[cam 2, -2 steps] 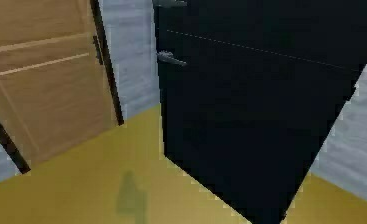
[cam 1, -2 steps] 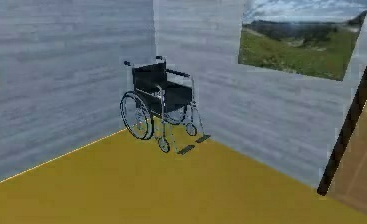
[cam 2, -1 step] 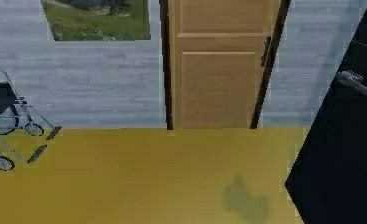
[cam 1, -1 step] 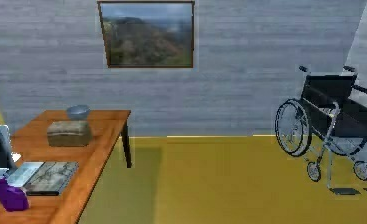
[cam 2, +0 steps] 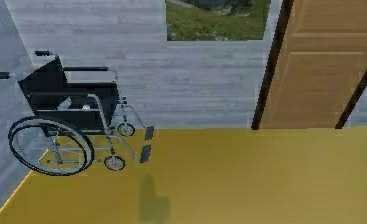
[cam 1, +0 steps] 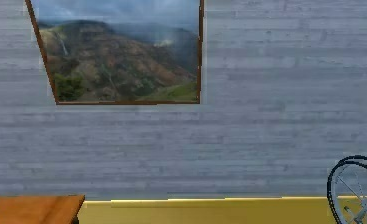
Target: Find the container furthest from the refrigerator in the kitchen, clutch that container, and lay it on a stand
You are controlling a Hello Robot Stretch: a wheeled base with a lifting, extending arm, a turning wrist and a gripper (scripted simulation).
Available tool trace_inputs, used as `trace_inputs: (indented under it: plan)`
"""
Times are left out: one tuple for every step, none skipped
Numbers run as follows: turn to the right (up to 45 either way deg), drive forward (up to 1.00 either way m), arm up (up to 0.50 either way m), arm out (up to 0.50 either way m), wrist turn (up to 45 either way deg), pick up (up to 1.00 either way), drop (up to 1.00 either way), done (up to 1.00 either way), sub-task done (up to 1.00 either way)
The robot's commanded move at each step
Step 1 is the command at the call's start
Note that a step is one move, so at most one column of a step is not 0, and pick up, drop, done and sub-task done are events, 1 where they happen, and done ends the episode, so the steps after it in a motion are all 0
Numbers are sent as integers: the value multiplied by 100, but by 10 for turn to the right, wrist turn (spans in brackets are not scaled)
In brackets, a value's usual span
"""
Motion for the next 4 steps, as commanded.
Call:
trace_inputs:
  plan:
    - [-120, 0, 0, 0, 0, 0, 0, 0, 0]
    - [0, 15, 0, 0, 0, 0, 0, 0, 0]
    - [-450, 0, 0, 0, 0, 0, 0, 0, 0]
    - [-450, 0, 0, 0, 0, 0, 0, 0, 0]
